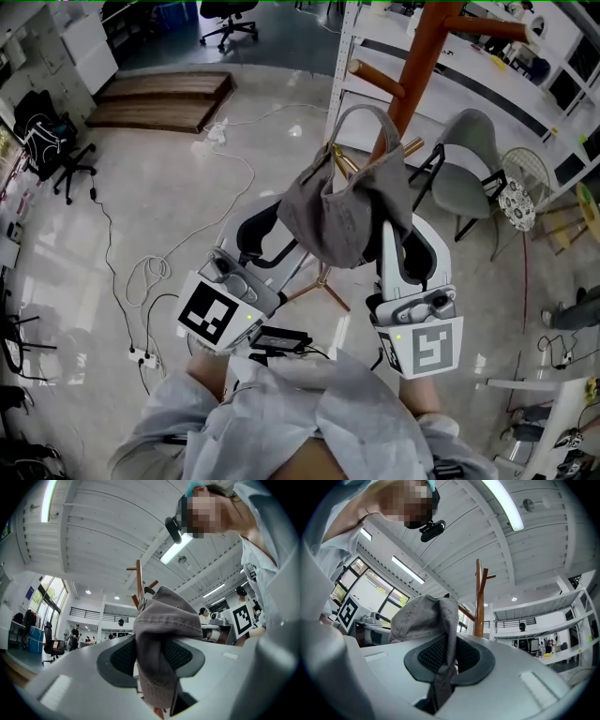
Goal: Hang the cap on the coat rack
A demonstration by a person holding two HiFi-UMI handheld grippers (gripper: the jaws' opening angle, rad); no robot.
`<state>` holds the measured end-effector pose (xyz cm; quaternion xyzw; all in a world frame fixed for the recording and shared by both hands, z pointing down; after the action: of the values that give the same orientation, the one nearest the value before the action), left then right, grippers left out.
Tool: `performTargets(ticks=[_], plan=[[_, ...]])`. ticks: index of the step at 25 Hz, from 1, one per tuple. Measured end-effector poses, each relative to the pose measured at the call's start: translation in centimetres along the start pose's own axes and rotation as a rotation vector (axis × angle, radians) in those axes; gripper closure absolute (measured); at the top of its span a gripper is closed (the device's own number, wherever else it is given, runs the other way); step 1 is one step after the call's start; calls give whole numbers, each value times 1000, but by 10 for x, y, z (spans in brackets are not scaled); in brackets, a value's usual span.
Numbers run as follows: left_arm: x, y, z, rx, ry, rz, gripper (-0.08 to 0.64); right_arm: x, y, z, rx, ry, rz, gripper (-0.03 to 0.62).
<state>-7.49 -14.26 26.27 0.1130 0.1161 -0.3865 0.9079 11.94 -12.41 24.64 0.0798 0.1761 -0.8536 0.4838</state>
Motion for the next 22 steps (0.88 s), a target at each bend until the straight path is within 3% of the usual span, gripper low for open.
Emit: performTargets(ticks=[12,22], plan=[[8,-31,-16,-17,54,-11,388,32,-2,-14,-34,20,-9,554],[26,-46,-18,-77,76,-1,388,49,8,-20,-51,-2,25,554]])
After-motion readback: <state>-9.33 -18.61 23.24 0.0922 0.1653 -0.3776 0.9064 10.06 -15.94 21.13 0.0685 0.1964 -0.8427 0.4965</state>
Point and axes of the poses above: the fingertips, and each gripper's own axes: x forward along the fingers, y to its right, z out of its underside, the point moved 8 cm from there along -x, backward along the fingers, and after that the axes turned 1 degree about y, right-handed, at the moved point
